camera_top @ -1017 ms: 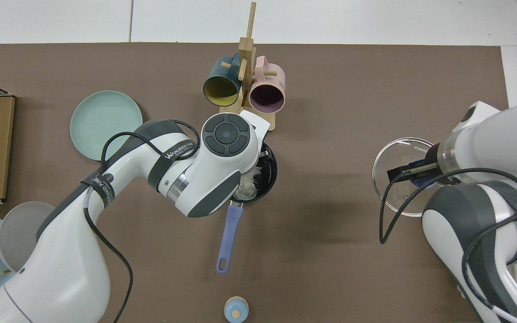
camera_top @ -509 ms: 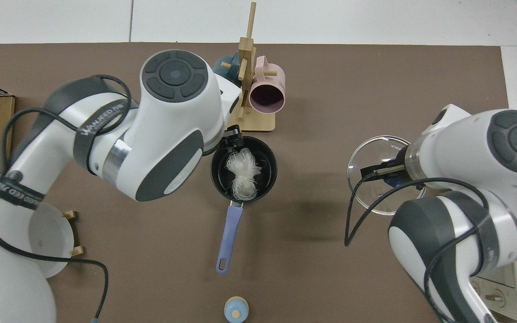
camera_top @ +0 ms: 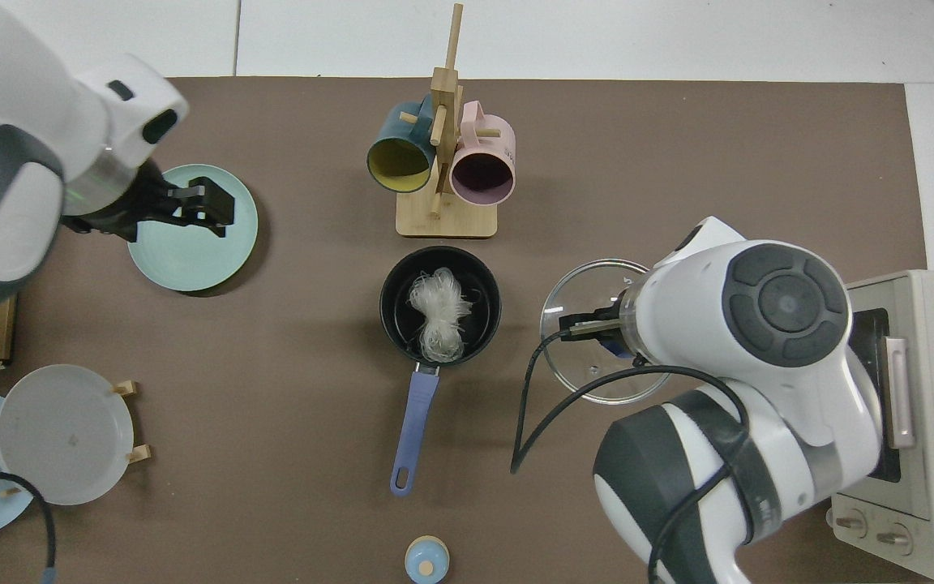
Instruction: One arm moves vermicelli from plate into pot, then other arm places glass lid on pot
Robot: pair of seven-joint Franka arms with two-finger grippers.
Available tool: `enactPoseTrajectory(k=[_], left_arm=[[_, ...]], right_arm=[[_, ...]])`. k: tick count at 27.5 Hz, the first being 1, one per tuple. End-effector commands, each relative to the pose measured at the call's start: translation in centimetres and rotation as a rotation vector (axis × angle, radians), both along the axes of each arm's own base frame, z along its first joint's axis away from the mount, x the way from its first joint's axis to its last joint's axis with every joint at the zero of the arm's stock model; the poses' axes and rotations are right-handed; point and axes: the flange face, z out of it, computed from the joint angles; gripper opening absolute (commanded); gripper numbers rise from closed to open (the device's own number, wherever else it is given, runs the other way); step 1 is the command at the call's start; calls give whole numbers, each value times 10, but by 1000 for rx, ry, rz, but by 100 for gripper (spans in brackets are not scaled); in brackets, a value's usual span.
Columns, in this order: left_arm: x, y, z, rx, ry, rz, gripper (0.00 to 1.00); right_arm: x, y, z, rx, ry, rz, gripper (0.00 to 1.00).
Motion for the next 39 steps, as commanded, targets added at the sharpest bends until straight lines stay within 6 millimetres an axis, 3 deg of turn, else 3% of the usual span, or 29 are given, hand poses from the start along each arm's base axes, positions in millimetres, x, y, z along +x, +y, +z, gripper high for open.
enactPoseTrajectory(k=[1, 3, 7, 13, 17, 22, 28, 39], left_arm=[[-17, 32, 16, -23, 14, -78, 100], [-22, 51, 19, -41, 14, -80, 100], [-38, 83, 29, -74, 2, -97, 100], [-49, 113, 35, -66, -3, -96, 100], [-59, 124, 32, -47, -4, -83, 100], [-70, 131, 25, 18, -25, -84, 100], [-72, 144, 25, 7, -26, -57, 100], [-69, 144, 34, 25, -49, -55, 100]], right_arm=[[5, 44, -4, 30, -1, -64, 0], [2, 62, -3, 37, -3, -67, 0], [-4, 92, -24, 11, 15, -93, 0], [0, 135, -37, 16, 15, -133, 0], [12, 175, -41, 15, 13, -151, 0], [40, 173, -48, 7, 26, -184, 0], [44, 173, -59, 5, 30, -175, 0], [70, 178, -89, 26, 58, -188, 0]])
